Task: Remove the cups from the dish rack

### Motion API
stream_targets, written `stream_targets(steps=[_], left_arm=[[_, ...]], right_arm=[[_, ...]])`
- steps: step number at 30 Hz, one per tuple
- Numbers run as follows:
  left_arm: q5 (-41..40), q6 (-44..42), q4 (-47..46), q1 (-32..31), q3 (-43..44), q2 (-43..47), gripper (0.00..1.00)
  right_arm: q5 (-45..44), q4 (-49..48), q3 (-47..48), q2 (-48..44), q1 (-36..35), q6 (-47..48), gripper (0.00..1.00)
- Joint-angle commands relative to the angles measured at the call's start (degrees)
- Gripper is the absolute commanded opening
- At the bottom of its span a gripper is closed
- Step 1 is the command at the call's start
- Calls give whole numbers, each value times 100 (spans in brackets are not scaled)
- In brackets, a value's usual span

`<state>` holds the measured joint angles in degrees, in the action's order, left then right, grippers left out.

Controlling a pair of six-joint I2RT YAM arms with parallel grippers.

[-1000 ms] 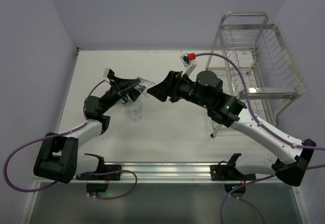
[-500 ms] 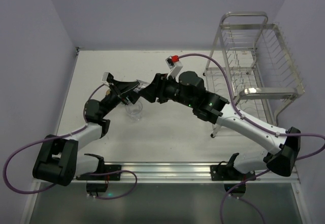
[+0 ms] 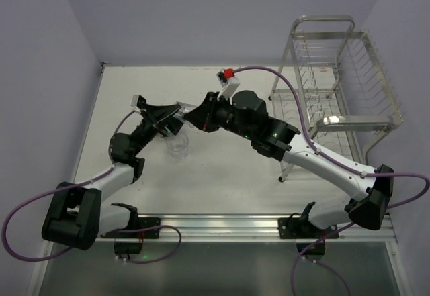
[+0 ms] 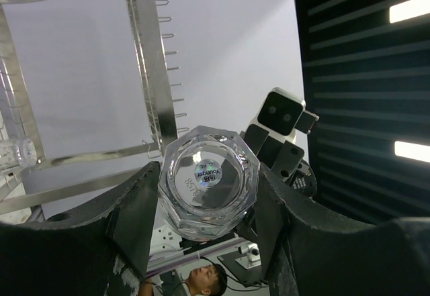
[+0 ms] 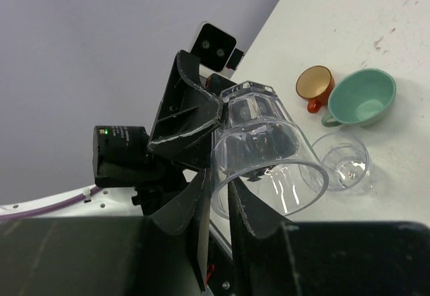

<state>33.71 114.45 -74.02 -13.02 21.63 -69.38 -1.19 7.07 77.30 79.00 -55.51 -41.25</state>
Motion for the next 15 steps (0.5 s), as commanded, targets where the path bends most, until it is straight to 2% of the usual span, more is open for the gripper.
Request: stream_targets(steps=[1,7,11,15], left_arm=[[153,789,-2486,-113,0,153,0],[171,806,-2486,-157,-71,215,0],[188,780,-2460,-210,-97,267,0],[241,780,-2433,-237,-150,285,0]], right_arm=[[-338,-110,286,115,-30,188,17],[-610,-30,426,203,-39,364,11],[-716,49,558,300,-39,451,0],[-751,110,751,423,-31,478,0]])
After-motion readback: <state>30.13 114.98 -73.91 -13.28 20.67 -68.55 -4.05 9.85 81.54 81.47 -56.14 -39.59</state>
